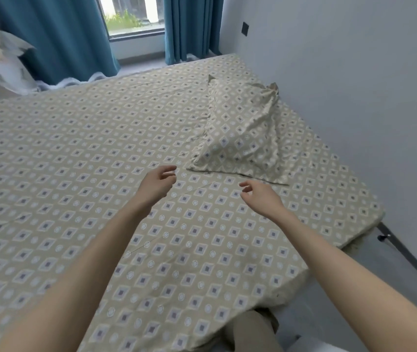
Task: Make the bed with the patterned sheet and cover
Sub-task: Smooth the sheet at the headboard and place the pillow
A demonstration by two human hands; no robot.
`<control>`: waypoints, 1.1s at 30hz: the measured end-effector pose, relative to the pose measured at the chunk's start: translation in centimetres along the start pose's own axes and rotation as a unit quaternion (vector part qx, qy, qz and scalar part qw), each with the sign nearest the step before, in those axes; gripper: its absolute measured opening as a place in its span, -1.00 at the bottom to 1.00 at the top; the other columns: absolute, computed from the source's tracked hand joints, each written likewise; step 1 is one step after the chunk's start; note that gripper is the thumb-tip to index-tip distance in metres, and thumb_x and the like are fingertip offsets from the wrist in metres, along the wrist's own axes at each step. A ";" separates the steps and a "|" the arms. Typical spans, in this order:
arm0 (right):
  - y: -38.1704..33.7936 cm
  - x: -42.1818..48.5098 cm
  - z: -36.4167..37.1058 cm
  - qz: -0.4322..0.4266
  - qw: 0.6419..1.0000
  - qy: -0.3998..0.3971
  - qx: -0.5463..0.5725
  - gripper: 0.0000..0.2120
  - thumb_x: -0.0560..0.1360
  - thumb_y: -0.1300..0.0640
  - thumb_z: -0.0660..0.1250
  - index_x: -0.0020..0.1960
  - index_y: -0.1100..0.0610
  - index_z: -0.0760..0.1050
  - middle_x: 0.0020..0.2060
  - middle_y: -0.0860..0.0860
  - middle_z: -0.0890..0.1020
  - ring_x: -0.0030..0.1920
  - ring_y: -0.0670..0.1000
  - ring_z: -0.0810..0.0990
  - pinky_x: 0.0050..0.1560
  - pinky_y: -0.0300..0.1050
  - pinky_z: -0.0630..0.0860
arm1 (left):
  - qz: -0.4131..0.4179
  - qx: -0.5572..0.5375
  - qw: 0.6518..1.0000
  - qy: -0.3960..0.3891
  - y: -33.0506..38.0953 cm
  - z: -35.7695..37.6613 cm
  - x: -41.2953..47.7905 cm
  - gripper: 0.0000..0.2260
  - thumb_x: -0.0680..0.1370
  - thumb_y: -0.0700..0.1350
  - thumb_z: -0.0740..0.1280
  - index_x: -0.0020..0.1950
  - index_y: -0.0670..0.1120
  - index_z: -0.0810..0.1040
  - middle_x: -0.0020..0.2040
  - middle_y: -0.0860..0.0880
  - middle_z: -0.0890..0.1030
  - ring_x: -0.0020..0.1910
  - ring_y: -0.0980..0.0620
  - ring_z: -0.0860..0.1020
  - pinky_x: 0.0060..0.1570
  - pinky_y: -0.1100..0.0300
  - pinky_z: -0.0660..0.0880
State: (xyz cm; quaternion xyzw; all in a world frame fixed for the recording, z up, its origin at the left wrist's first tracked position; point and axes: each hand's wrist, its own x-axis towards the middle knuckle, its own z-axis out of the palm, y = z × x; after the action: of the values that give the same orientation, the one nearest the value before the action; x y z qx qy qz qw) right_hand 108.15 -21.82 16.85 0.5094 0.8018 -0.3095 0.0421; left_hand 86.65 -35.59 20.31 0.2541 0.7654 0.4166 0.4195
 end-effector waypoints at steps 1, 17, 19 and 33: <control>1.3 1.3 -0.6 0.000 1.000 -0.011 0.005 -0.64 0.57 0.07 0.17 0.35 0.01 0.40 0.21 -0.07 0.55 -0.09 -0.04 0.55 -0.11 -0.11 0.51 | -0.009 -0.002 1.000 0.004 0.6 1.5 0.9 -0.66 0.59 -0.19 0.20 0.36 -0.02 0.43 0.23 -0.04 0.52 0.06 0.00 0.51 0.05 0.11 0.43; 16.9 24.4 -2.6 0.309 0.855 -0.171 0.381 -0.67 0.62 0.18 0.14 0.36 0.18 0.36 0.30 0.05 0.49 0.27 0.09 0.49 0.19 -0.01 0.45 | -0.205 -0.103 0.972 0.055 2.6 21.4 20.2 -0.67 0.60 -0.17 0.19 0.36 -0.02 0.43 0.25 -0.06 0.51 0.14 -0.04 0.52 0.17 0.05 0.48; 17.6 26.6 -0.5 0.360 0.796 -0.181 0.452 -0.66 0.64 0.15 0.11 0.40 0.16 0.33 0.34 0.02 0.47 0.32 0.08 0.46 0.21 -0.02 0.44 | -0.228 -0.120 0.964 0.058 1.3 22.5 22.4 -0.68 0.61 -0.17 0.19 0.37 -0.02 0.42 0.27 -0.05 0.50 0.15 -0.04 0.52 0.16 0.06 0.48; 21.7 39.1 7.3 0.426 0.534 -0.080 0.726 -0.66 0.48 -0.13 0.36 0.00 0.16 0.52 -0.10 0.01 0.57 -0.14 -0.06 0.54 0.08 -0.24 0.46 | -0.312 -0.165 0.934 0.061 -8.3 25.6 29.3 -0.68 0.60 -0.20 0.18 0.35 -0.04 0.42 0.27 -0.05 0.50 0.18 -0.08 0.52 0.09 0.08 0.48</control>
State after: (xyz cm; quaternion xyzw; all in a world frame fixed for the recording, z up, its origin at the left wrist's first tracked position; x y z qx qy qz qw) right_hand 105.94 11.43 -13.84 0.6196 -0.0168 -0.7701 -0.1508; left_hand 92.94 -7.39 -7.05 -0.0961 0.7512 0.3998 0.5164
